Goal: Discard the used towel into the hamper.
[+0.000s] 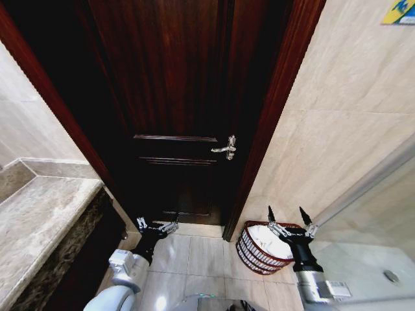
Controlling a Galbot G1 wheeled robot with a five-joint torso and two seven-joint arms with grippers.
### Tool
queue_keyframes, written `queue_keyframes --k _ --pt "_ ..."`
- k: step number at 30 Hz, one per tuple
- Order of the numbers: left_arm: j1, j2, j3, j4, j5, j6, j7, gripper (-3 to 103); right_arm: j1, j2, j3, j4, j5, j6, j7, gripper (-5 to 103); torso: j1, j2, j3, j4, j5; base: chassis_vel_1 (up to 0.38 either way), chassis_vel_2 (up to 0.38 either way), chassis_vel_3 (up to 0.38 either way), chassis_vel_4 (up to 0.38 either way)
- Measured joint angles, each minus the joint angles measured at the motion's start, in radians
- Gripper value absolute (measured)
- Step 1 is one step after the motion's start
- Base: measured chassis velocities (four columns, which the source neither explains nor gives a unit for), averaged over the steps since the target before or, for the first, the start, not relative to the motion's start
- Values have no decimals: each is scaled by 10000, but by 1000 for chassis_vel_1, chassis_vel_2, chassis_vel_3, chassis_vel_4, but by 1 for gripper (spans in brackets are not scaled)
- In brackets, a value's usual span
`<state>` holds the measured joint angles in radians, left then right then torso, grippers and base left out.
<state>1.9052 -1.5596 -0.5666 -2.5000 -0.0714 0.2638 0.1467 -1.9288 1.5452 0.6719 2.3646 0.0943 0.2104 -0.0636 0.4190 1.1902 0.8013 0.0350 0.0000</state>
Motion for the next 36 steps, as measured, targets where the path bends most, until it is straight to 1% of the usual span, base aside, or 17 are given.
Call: queue_keyframes --k 26,31,36 --pt "0 3 0 0 0 0 0 100 1 -9 0 -44 20 14 -4 100 0 0 0 0 -1 -4 -5 6 4" --pt "0 2 -1 0 0 0 0 100 2 -10 1 -48 23 15 -3 100 1 0 0 1 -2 -104 -98 129 128" --pt "0 -1 0 0 0 0 0 100 2 -11 3 -53 23 15 0 100 0 -1 0 0 2 -192 -210 183 197"
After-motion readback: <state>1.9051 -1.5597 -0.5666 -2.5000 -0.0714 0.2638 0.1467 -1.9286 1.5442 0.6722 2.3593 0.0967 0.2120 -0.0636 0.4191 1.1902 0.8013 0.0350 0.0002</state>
